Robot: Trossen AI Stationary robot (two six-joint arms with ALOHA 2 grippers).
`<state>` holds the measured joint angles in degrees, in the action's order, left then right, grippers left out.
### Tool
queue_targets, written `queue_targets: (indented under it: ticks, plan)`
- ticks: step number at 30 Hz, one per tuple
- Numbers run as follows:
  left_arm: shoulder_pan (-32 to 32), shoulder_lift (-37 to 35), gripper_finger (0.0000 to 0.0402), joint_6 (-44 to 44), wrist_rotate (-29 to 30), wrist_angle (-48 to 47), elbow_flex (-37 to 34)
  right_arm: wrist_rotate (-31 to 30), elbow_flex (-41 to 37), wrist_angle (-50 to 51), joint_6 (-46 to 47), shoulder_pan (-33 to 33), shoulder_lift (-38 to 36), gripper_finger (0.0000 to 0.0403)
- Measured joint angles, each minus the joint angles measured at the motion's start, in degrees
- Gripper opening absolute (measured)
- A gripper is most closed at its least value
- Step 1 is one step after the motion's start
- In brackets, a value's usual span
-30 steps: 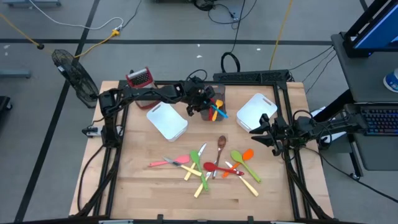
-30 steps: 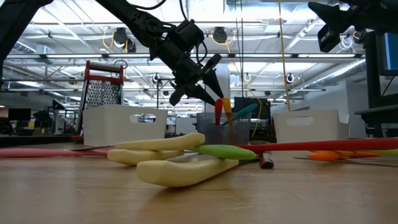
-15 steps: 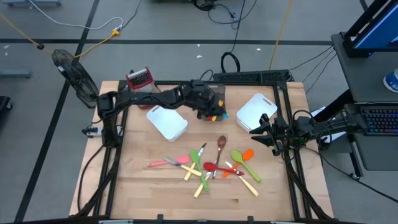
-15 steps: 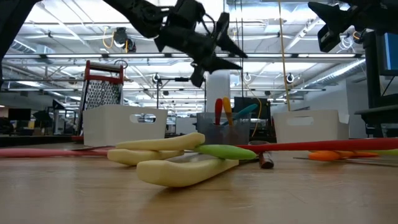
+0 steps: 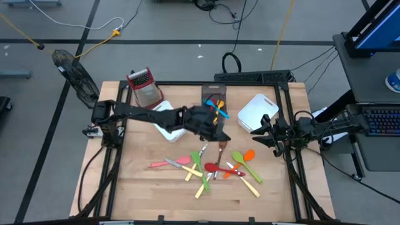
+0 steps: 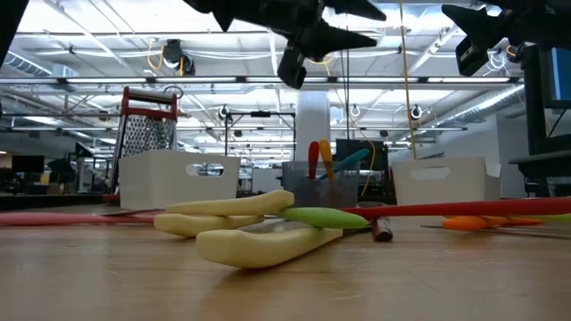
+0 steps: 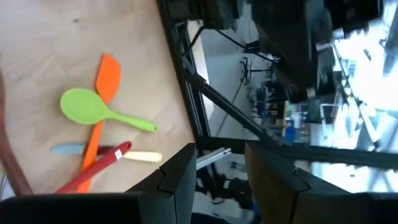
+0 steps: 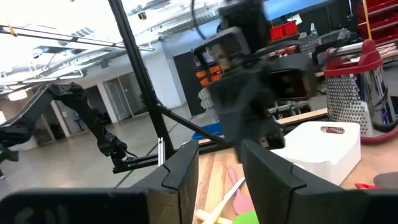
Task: Pick & Place Kitchen Items
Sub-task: Put the yellow knife into the left white bin
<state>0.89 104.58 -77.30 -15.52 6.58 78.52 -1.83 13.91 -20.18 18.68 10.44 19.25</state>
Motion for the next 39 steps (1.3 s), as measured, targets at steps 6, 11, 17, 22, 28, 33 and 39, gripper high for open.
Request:
queue_targets:
  ticks: [6,11,17,22,28,33,39]
  plan:
    - [-4.44,0.04,0.0141,13.84,9.54,0.53,0.0,0.17,0.0,0.46,-0.08,0.01,0.0,0.0114]
    - [-6.34,0.04,0.0141,21.88,10.56,0.58,0.0,0.5,0.0,2.61,-0.12,0.02,0.01,0.0114]
    - [-7.71,0.06,0.0141,21.38,11.39,0.56,0.0,0.68,0.0,4.01,-0.12,0.02,0.04,0.0114]
    - [-8.42,0.06,0.0141,24.85,13.0,0.92,0.0,0.85,0.0,4.09,-0.12,0.01,0.04,0.0114]
    - [-8.59,-0.57,0.0141,32.54,12.41,0.64,-0.26,3.39,0.0,4.24,-0.12,0.02,0.9,0.0114]
    - [-8.59,-3.16,0.0141,35.23,12.58,2.55,-3.75,3.62,0.0,4.2,-0.12,0.02,3.1,0.0114]
    - [-9.45,-11.83,0.0141,35.06,13.43,13.43,-17.82,3.58,0.0,3.95,-0.12,0.01,5.06,0.0114]
